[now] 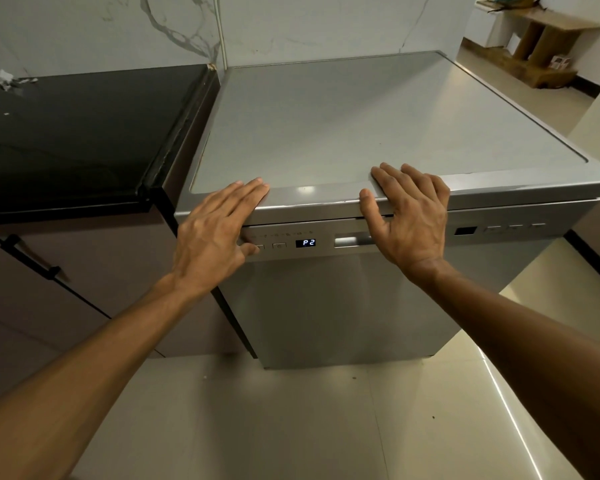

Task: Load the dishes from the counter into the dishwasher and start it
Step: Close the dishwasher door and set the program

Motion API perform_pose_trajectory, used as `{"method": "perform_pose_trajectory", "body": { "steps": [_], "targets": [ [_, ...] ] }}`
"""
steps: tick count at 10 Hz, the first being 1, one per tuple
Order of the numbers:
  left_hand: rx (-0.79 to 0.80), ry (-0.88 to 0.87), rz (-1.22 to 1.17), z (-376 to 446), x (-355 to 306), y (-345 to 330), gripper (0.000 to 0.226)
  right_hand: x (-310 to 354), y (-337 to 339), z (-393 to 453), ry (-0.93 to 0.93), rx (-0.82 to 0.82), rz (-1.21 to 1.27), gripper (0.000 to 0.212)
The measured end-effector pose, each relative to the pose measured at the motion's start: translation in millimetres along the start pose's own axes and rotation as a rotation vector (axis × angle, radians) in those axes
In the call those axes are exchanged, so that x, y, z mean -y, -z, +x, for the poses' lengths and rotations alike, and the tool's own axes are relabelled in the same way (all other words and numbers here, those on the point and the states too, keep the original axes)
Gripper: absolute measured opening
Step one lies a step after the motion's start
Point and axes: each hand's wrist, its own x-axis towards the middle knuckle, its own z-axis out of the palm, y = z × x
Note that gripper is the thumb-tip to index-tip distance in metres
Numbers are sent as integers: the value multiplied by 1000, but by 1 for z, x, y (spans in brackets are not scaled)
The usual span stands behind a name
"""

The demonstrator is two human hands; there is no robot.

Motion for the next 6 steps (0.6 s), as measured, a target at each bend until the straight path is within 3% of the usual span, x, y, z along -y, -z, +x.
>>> {"method": "perform_pose_trajectory", "body": {
  "steps": [6],
  "targets": [
    [23,20,14,0,-2,-2,106,1,4,1,-16,76,12,51]
  ]
}}
